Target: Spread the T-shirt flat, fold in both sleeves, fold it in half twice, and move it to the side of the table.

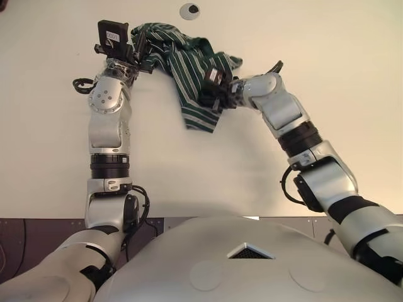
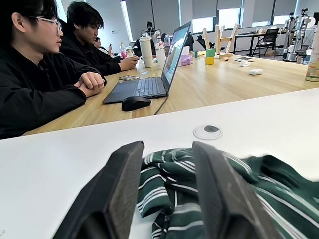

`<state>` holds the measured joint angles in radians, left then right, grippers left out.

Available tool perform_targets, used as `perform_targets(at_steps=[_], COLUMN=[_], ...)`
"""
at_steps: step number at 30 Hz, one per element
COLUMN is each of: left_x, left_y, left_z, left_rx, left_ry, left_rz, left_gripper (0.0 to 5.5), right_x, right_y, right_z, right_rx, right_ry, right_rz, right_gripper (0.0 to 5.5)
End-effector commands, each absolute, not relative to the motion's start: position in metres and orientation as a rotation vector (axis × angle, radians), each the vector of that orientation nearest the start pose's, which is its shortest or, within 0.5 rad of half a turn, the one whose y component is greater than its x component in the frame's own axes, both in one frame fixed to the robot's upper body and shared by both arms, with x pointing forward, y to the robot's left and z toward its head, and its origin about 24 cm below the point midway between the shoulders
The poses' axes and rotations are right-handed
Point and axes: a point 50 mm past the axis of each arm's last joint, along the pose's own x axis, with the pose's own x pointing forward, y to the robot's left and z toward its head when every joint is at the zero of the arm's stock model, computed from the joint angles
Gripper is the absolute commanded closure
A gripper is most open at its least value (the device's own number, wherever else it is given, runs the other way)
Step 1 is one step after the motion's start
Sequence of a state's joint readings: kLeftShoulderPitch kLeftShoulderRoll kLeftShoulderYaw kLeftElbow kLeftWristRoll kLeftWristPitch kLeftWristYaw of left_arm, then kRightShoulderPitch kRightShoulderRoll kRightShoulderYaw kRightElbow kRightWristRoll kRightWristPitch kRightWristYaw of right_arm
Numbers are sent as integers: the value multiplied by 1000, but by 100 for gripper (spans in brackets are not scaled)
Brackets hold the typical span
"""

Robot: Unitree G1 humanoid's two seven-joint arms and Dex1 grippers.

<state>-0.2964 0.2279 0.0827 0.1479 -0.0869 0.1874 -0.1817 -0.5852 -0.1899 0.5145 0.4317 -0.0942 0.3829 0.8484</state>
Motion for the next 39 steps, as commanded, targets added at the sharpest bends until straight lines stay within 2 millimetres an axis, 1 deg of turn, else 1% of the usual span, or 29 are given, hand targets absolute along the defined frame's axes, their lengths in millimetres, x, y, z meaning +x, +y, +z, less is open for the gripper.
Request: perform_targets(at_steps=[1,3,4,5,7,9,10,12,14,17,19,20,22,25,29,32,34,37,39], left_x=[310,309,309,309,306,306,305,305,304,303,299,295,286,271,257,254,254,255,255], left_y=[190,190,190,190,192,191,190,183,177,170,162,158,149,139,135,136,136,138,139], left_z=[81,81,80,80,80,82,84,90,97,107,113,115,115,108,89,77,73,67,68], left_rx=[125,123,122,121,119,118,117,106,96,87,70,52,22,37,164,265,295,327,312], left_ry=[32,34,35,36,36,32,29,22,14,10,18,34,78,165,309,360,372,390,382], left_rz=[-120,-119,-121,-124,-114,-123,-135,-188,-243,-316,-394,-443,-540,-667,-746,-760,-758,-747,-738], left_gripper=[377,377,377,377,377,377,377,377,377,377,377,377,377,377,377,377,377,420,447], right_x=[265,253,244,236,227,229,237,256,270,285,293,299,309,312,306,305,303,302,301], right_y=[-91,-120,-138,-154,-181,-200,-203,-197,-188,-182,-181,-182,-185,-185,-172,-163,-160,-159,-159], right_z=[-4,-7,-8,-7,0,10,18,43,71,110,129,134,133,122,107,102,101,100,100], right_rx=[-696,-808,-845,-862,-899,-958,-967,-887,-804,-740,-679,-647,-593,-524,-472,-430,-415,-403,-395], right_ry=[725,763,795,824,846,820,776,624,486,356,298,288,296,323,346,345,343,346,344], right_rz=[1377,1441,1478,1506,1565,1582,1563,1512,1485,1438,1384,1325,1185,1063,1029,1005,998,986,981], right_gripper=[422,422,422,422,422,422,422,422,422,422,422,422,422,422,422,422,422,422,422])
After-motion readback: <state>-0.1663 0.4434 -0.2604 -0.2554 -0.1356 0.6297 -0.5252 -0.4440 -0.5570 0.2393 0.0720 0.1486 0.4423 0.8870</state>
